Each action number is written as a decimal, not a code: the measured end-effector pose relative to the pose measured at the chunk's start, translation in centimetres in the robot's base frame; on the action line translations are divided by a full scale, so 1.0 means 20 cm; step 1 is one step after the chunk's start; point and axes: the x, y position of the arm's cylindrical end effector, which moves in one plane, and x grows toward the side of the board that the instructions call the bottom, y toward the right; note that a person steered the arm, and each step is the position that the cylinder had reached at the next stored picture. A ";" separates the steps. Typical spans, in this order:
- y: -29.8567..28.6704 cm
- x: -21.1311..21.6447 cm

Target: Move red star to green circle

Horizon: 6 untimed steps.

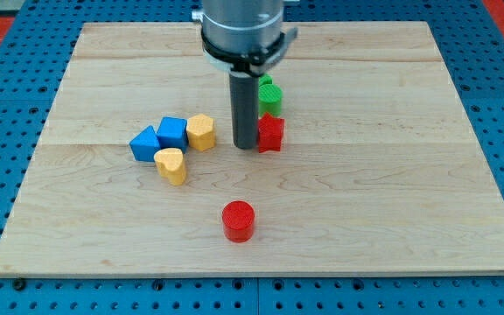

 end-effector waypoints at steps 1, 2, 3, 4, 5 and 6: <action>0.05 0.04; 0.05 0.28; 0.13 0.21; 0.13 0.02; 0.13 -0.13; 0.18 -0.14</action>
